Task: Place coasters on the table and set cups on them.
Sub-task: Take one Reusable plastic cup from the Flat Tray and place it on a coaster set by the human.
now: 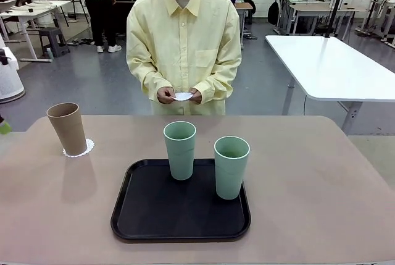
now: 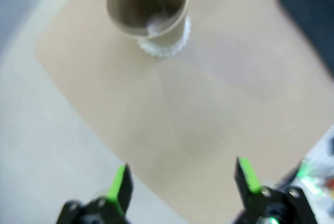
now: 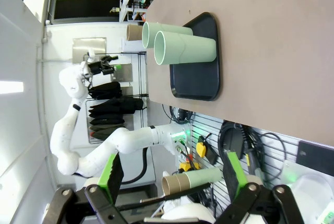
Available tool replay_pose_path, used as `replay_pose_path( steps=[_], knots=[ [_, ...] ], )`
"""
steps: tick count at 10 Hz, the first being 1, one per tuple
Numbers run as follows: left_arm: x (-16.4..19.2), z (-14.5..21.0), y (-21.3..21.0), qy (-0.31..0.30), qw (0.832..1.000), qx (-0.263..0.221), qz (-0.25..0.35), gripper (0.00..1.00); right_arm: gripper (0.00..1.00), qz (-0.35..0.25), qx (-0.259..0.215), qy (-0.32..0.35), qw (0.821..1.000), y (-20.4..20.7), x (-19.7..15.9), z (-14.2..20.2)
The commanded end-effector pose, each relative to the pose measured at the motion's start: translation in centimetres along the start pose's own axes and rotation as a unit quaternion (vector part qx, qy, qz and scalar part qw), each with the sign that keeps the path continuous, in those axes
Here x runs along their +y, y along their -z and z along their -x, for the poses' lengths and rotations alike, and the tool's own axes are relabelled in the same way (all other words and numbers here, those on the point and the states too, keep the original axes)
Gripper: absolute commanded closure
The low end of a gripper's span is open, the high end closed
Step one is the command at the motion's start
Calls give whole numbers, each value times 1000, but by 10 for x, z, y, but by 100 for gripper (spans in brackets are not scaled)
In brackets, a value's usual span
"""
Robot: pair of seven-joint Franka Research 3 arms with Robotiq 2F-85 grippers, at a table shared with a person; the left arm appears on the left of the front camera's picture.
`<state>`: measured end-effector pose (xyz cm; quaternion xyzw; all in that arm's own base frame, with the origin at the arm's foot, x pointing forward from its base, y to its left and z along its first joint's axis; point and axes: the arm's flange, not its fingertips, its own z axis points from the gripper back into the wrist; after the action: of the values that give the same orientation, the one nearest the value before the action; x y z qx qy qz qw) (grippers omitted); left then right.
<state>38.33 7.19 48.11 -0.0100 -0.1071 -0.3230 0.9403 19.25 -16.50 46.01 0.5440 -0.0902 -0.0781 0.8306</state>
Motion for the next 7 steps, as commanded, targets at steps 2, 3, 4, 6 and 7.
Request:
replay_pose_path(
  steps=[2,3,4,6,7],
  knots=[
    [-34,3,-6,-39,995,26,87,0,0,-8,-2,-9,1000,-2,-1,-1],
    [-10,7,5,-37,999,27,23,0,0,-8,-2,-9,1000,-2,-1,-1],
    [-10,7,5,-37,999,27,23,0,0,-8,-2,-9,1000,-2,-1,-1],
    [-10,19,7,-66,985,-29,157,0,0,-8,-2,-9,1000,-2,-1,-1],
    [-1,38,14,-81,969,-77,222,0,0,-8,-2,-9,1000,-2,-1,-1]
  ],
)
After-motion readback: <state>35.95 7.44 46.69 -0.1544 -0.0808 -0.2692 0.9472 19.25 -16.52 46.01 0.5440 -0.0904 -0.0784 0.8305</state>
